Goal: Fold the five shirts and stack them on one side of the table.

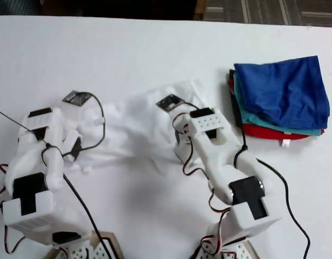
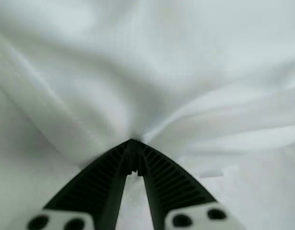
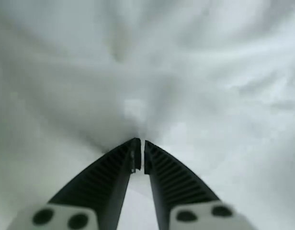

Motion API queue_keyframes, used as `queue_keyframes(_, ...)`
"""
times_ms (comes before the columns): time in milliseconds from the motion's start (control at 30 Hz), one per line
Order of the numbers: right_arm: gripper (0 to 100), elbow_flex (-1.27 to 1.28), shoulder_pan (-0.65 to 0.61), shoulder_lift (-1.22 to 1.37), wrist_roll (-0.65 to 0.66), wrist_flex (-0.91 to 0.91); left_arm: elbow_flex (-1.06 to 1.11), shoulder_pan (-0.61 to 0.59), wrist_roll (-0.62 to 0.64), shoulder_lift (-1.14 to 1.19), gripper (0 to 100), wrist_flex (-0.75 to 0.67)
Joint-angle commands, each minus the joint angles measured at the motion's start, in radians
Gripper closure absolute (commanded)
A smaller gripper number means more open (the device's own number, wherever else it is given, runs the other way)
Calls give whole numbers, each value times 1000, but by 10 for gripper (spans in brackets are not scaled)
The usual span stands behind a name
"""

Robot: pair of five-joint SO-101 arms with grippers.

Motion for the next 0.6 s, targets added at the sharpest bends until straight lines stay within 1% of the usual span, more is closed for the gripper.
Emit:
queue_keyframes(0, 905, -72, -22, -134, 29, 130, 4, -9, -11, 9, 975, -20)
queue_keyframes(100, 777, -63, -74, -193, 150, 252, 4, -9, -11, 9, 975, -20)
queue_keyframes(133, 752, -44, -94, -205, 196, 280, 4, -9, -11, 9, 975, -20)
queue_keyframes(233, 748, 29, -159, -205, 273, 286, 4, -9, -11, 9, 975, -20)
queue_keyframes(300, 747, 75, -180, -202, 282, 236, 4, -9, -11, 9, 975, -20)
queue_keyframes(367, 747, 109, -168, -194, 282, 148, 4, -9, -11, 9, 975, -20)
queue_keyframes(500, 748, 112, -79, -99, 285, -33, 4, -9, -11, 9, 975, -20)
queue_keyframes(567, 748, 60, -16, -19, 285, -77, 4, -9, -11, 9, 975, -20)
